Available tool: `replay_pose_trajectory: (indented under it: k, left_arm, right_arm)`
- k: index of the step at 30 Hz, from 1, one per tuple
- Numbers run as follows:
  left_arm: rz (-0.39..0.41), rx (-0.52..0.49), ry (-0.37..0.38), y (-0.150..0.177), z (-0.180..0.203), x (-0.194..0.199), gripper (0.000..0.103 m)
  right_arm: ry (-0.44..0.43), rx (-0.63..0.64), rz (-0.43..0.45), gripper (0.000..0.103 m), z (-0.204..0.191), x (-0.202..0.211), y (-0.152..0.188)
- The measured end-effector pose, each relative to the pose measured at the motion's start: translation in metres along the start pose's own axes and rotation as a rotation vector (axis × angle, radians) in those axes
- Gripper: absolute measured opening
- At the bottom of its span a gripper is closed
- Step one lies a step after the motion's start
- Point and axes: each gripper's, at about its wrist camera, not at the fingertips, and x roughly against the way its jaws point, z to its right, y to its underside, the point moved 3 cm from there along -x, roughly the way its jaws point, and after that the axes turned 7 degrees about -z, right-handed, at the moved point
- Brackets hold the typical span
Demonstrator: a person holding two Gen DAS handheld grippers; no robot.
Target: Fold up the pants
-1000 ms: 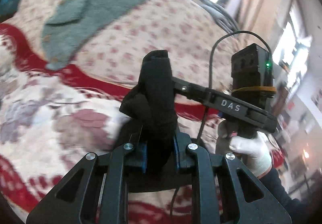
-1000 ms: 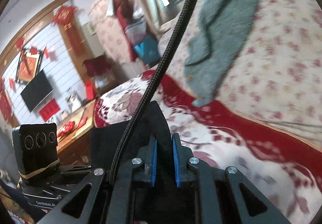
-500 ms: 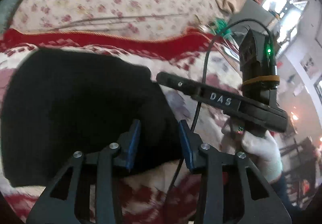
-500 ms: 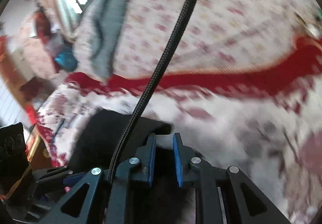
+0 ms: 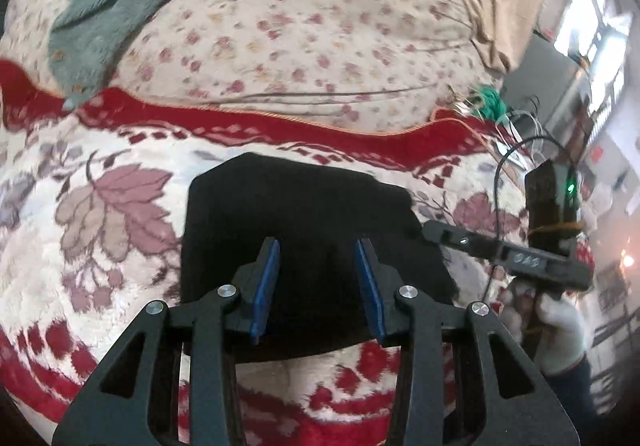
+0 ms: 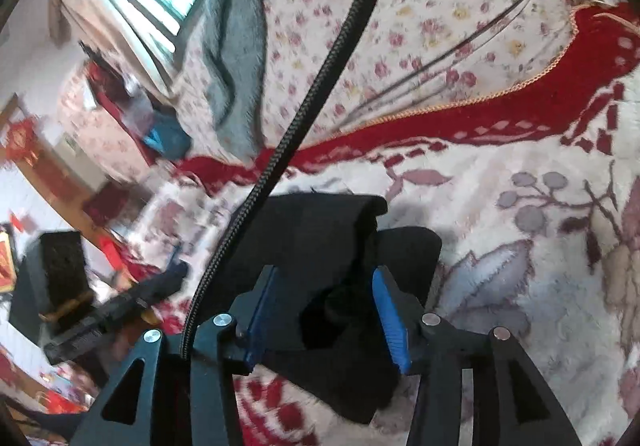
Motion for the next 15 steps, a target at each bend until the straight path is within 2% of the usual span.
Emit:
replay_pose_trajectory:
  k: [2, 8, 9, 10, 11, 15]
  left_arm:
    - [-0.013, 0.012, 0.006, 0.000, -0.005, -0.005, 0.042]
    - [-0.023, 0.009, -0.036, 0.003, -0.008, -0.029, 0.043]
    - [-0.020, 0.010, -0.042, 0.003, -0.007, -0.031, 0.045]
    - [-0.013, 0.009, -0.039, 0.004, -0.006, -0.033, 0.053]
    - [-0.006, 0.007, -0.032, 0.004, -0.005, -0.034, 0.061]
    - [0.009, -0.036, -0.049, 0.006, 0.008, -0.033, 0.062]
  right_arm:
    - [0.033, 0.000, -0.017, 0.048, 0.004, -0.012, -0.004]
    - [-0.032, -0.013, -0.024, 0.046, 0.007, -0.036, -0.010]
    - [-0.037, 0.003, -0.012, 0.042, 0.004, -0.036, -0.009]
    - [-0.033, 0.024, -0.006, 0.036, -0.001, -0.037, -0.008]
    - [-0.031, 0.052, 0.005, 0.026, -0.006, -0.035, -0.005]
    - [-0.060, 0.075, 0.041, 0.016, -0.015, -0.020, 0.004]
